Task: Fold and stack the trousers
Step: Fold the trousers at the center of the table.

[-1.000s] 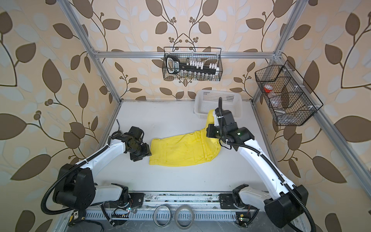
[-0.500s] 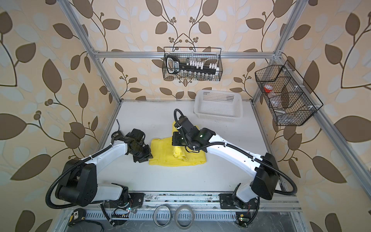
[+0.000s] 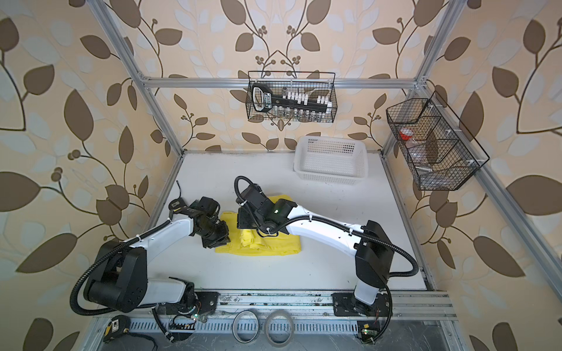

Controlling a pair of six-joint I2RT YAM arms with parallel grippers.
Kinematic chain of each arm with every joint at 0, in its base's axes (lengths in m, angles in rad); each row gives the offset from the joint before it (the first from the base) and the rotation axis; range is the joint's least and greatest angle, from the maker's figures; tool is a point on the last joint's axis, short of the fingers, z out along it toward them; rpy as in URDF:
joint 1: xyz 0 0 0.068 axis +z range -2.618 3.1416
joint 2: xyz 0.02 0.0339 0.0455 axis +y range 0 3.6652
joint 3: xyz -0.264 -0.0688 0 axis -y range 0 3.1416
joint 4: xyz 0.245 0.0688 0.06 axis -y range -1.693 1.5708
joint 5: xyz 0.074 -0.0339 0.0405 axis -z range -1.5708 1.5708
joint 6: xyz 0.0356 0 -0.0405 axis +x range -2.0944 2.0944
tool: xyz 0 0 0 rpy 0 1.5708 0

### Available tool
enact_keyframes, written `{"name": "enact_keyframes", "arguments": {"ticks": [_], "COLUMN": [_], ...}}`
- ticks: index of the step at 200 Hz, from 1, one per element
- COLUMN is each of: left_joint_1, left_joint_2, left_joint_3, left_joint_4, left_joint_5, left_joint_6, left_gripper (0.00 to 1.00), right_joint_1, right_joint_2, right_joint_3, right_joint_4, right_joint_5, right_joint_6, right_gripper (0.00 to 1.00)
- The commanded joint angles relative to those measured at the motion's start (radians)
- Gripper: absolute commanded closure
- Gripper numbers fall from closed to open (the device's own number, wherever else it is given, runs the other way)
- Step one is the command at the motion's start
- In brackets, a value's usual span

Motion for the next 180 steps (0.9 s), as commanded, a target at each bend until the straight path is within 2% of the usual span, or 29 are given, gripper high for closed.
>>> {"name": "enact_keyframes", "arguments": {"ticks": [1, 34, 77, 129, 152, 180], "left_joint_1": [0.004, 0.004, -0.002, 0.021, 0.044, 0.046], "left_joint_2": [-0.017, -0.010, -0.001, -0.070, -0.029, 0.052], "left_joint_3": [-0.015, -0.025, -0.038, 0.128, 0.119, 0.072], "left_joint_4": [-0.003, -0.008, 0.005, -0.170, -0.139, -0.046], "left_joint_5": [-0.013, -0.064, -0.101, -0.280, -0.255, -0.174], "left_joint_6": [-0.024, -0.045, -0.068, 0.024, 0.025, -0.021], "left_gripper": [0.83, 0.85, 0.85, 0.74, 0.74, 0.77], "right_joint_1": [0.009, 0.014, 0.014, 0.008, 0.007, 0.009], "right_joint_2": [-0.014, -0.012, 0.019, 0.035, 0.035, 0.032], "right_joint_3": [0.057, 0.022, -0.102, -0.176, -0.187, -0.182], "right_joint_4": [0.055, 0.165, 0.354, 0.430, 0.459, 0.488], "right_joint_5": [0.015, -0.050, -0.157, -0.172, -0.187, -0.195], "right_joint_6": [0.025, 0.020, 0.066, 0.076, 0.080, 0.079], "right_gripper": [0.97, 0.97, 0.98, 0.99, 0.99, 0.99]}}
